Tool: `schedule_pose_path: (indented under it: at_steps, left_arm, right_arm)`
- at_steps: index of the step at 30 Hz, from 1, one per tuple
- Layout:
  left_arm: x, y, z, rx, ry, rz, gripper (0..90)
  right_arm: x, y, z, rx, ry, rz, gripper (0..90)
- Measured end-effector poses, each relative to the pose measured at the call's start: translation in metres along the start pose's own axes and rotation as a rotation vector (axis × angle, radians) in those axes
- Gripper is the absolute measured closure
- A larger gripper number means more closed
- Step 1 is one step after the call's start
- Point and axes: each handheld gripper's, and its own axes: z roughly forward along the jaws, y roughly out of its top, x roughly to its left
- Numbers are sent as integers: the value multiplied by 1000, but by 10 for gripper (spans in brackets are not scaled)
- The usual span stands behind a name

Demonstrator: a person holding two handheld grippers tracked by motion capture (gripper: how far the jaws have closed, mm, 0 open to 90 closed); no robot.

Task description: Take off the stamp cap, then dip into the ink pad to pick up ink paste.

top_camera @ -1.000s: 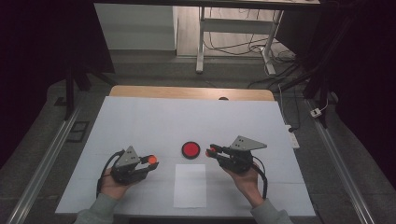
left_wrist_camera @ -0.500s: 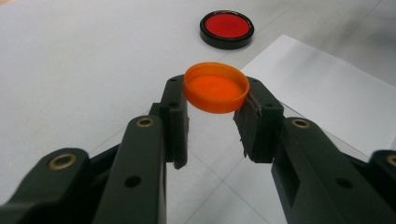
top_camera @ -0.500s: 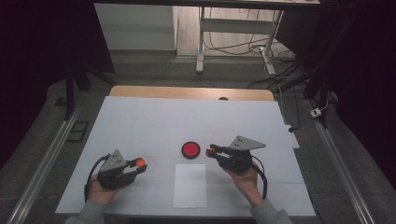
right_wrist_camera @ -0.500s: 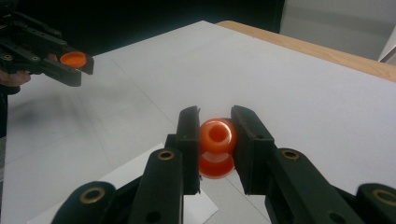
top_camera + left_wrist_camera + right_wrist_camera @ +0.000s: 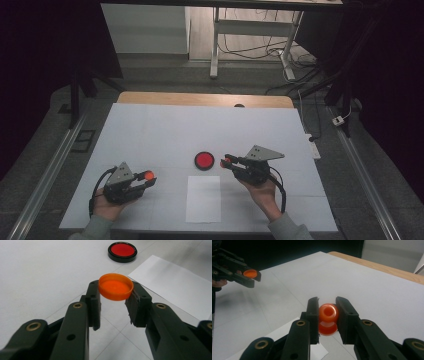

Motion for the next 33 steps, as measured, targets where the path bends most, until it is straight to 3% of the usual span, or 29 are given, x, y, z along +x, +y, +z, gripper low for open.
schedule_pose_path:
  at_steps: [19, 33]
  left_arm:
    - [0, -1, 4, 12, 0, 1, 649]
    - [-1, -1, 6, 17, -5, 5, 649]
  right_arm:
    - [-1, 9, 8, -17, 3, -6, 729]
    - [-7, 10, 25, 20, 6, 10, 728]
